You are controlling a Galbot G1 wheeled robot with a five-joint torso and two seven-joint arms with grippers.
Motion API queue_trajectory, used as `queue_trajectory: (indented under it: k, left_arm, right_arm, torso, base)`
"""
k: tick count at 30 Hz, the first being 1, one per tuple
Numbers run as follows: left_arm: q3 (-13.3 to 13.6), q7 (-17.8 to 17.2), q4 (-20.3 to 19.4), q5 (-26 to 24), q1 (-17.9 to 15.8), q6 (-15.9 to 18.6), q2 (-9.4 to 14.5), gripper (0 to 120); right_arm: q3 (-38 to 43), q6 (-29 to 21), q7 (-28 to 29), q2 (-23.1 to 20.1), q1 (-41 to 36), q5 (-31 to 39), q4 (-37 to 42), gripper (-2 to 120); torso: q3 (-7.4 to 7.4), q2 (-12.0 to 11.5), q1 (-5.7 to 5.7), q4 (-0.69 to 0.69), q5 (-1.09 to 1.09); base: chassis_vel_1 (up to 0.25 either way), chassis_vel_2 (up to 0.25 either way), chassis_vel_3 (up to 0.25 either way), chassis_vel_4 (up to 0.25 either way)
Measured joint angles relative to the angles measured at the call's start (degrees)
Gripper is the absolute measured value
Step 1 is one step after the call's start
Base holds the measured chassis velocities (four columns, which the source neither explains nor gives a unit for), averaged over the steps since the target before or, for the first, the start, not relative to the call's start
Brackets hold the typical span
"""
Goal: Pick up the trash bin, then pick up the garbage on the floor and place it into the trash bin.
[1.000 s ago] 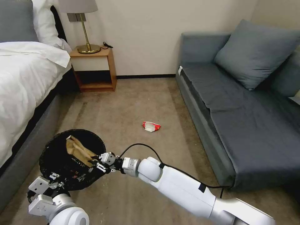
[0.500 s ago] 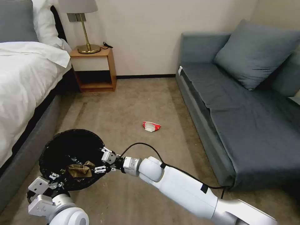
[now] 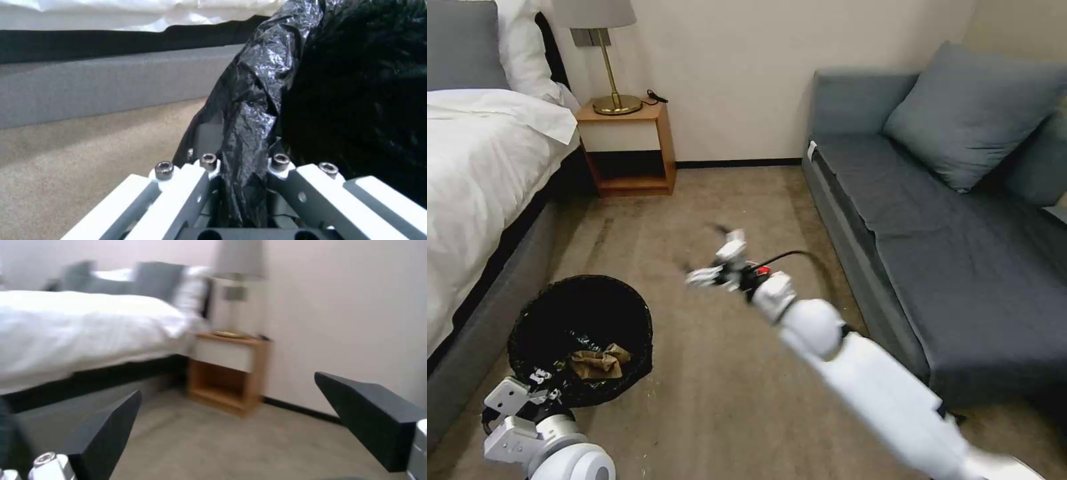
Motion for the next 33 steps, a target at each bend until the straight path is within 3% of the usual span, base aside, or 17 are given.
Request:
queue_trajectory:
  k: [8, 11, 12, 13, 17, 20, 33]
  left_arm:
    - [0.29, 0.00, 0.12, -0.01, -0.14, 0.01, 0.00, 0]
    - [0.23, -0.01, 0.20, -0.01, -0.21, 0.01, -0.01, 0]
    - [0.16, 0.00, 0.29, -0.07, -0.25, 0.01, -0.01, 0]
    - [0.16, 0.00, 0.29, -0.07, -0.25, 0.01, -0.01, 0]
    - [0.31, -0.01, 0.63, -0.12, -0.40, 0.02, -0.01, 0]
    - [0.58, -0.01, 0.73, -0.12, -0.51, 0.04, -0.01, 0]
    - [0.66, -0.01, 0.70, -0.23, -0.31, 0.10, 0.04, 0]
  right_arm:
    - [5.30, 1.92, 9.59, -0.09, -12.81, 1.31, 2.84, 100]
    - [6.19, 5.43, 14.35, 1.64, -19.16, 1.22, 2.94, 100]
    - [7.07, 8.79, 15.65, 2.66, -22.39, 0.69, 2.51, 100]
    - [7.07, 8.79, 15.65, 2.66, -22.39, 0.69, 2.51, 100]
    - [8.54, 17.59, 16.59, 4.07, -26.61, -3.32, 0.29, 100]
    - [8.88, 19.91, 16.55, 4.45, -27.54, -4.63, -0.11, 100]
    - [8.45, 20.25, 14.05, 5.00, -27.30, -5.60, -1.46, 100]
  torso:
    - [0.00, 0.00, 0.00, 0.01, -0.01]
    - [0.00, 0.00, 0.00, 0.02, 0.00]
    - [0.00, 0.00, 0.00, 0.02, -0.01]
    - [0.00, 0.00, 0.00, 0.02, -0.01]
    - [0.00, 0.00, 0.00, 0.02, -0.02]
    - [0.00, 0.00, 0.00, 0.02, -0.02]
    - [0.00, 0.00, 0.00, 0.02, -0.02]
  base:
    - [0.000, 0.000, 0.000, 0.000]
    - [0.000, 0.000, 0.000, 0.000]
    - [0.000, 0.000, 0.000, 0.000]
    - [0.000, 0.000, 0.000, 0.000]
    - [0.000, 0.000, 0.000, 0.000]
    - [0.000, 0.000, 0.000, 0.000]
    - [0.000, 0.000, 0.000, 0.000]
